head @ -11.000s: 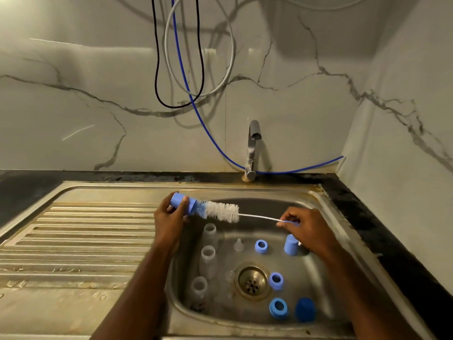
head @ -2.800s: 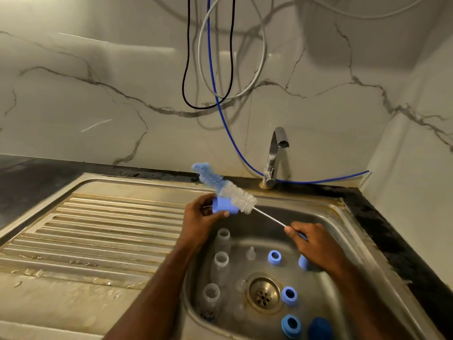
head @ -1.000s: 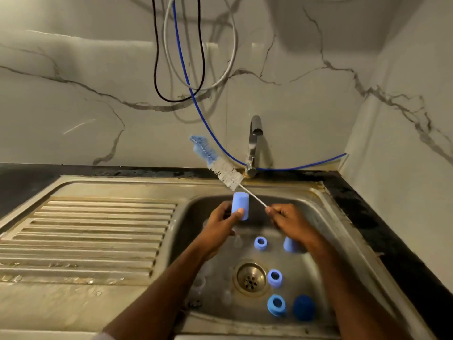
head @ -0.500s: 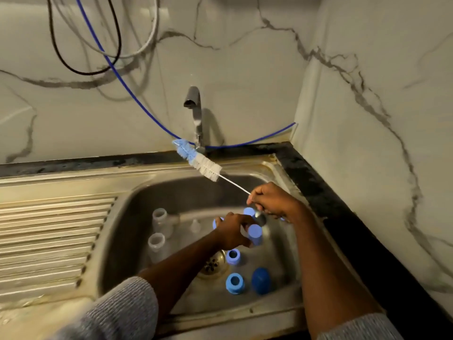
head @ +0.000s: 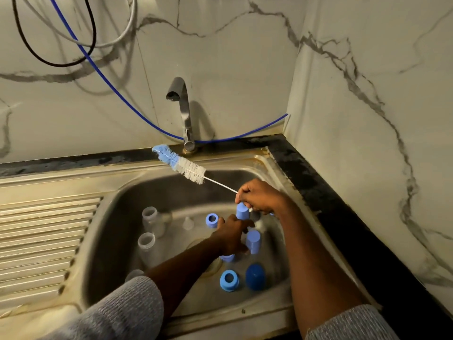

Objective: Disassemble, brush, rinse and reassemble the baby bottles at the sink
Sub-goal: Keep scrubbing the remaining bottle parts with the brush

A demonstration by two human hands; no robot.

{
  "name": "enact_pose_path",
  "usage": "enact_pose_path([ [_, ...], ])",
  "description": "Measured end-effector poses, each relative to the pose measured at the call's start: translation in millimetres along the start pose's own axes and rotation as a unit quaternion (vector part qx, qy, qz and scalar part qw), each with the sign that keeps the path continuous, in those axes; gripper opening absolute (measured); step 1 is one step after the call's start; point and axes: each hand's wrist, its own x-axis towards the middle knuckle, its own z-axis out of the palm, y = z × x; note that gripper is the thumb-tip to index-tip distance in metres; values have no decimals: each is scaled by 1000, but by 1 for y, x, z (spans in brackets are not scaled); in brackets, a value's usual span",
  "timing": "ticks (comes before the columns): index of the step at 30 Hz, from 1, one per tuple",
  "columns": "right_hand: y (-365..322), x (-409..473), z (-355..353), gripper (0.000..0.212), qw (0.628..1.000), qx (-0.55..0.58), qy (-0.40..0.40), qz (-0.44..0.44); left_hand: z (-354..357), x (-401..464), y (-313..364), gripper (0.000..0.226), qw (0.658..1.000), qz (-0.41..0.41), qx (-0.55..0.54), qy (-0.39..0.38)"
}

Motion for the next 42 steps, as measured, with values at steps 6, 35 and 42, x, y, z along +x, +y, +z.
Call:
enact_pose_path([
  [6,-8,-1,6,15,999,11,-15,-27,-44,-30,-19,42,997,-14,-43,70],
  [35,-25,-18,40,19,991,-4,-61,-123,-126,-211,-94,38,980,-93,174,0],
  [42,-22,-9,41,18,990,62,-44,-118,-158,-216,-113,27,878,-46,-371,298],
])
